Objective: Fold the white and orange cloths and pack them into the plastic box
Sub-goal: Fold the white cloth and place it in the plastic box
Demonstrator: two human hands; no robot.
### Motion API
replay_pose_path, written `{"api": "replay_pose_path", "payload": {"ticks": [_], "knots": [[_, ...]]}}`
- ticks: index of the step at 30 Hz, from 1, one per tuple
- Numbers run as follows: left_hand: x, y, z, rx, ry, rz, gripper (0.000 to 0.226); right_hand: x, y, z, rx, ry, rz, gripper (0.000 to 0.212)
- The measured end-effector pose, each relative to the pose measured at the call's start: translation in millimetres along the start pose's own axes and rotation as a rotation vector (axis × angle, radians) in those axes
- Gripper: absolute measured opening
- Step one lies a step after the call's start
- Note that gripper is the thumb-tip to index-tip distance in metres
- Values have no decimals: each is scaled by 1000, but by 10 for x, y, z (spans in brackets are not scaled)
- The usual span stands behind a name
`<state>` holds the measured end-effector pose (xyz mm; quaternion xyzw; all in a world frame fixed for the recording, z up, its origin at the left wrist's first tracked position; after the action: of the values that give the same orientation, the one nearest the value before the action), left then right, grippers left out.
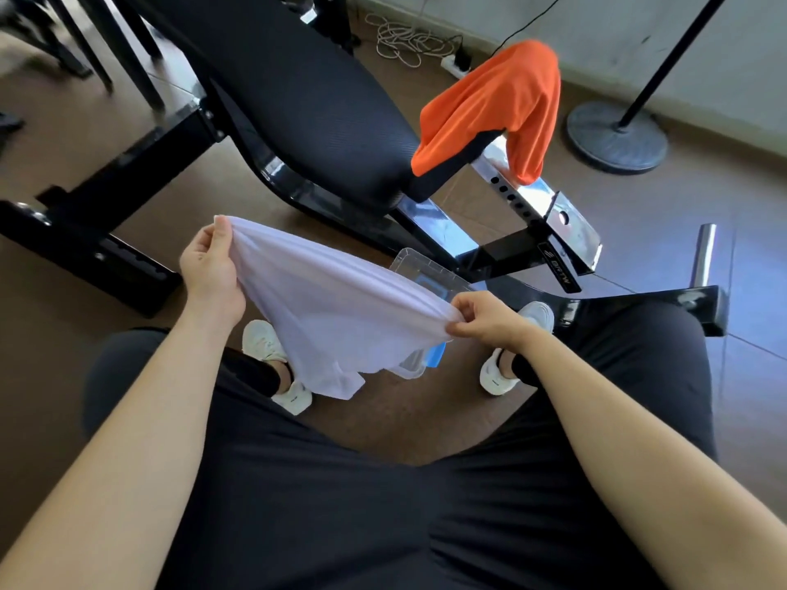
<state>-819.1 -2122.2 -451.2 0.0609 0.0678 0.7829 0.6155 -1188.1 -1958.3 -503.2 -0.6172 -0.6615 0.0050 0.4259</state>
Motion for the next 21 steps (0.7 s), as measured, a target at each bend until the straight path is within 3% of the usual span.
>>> {"api": "replay_pose_path", "payload": {"ticks": [7,11,14,17,21], "knots": [[-72,-100,-86,22,-21,51,23,-104,29,90,121,32,5,10],[-93,-134,-93,9,-18,63,23,-108,-129,133,-12,124,142,29],[-45,-108,-86,-61,-20,29,21,-93,-314,121,-119,166,322,29],[49,57,-29,-151,2,-59,19,-39,-409,10,-172,107,384,20],[376,520,63,-305,95,-337,6,163,-362,-354,-302,-43,307,15]]}}
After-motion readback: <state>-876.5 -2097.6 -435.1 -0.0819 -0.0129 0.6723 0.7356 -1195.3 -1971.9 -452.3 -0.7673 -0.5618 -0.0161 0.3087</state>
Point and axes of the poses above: each hand's wrist, its own x-axis away from the middle knuckle, its own y-axis out of the palm, z = x × y, the point moved 8 cm from there along -x, towards the middle knuckle, and after that the axes turned 12 degrees about y, right-handed, at the moved point
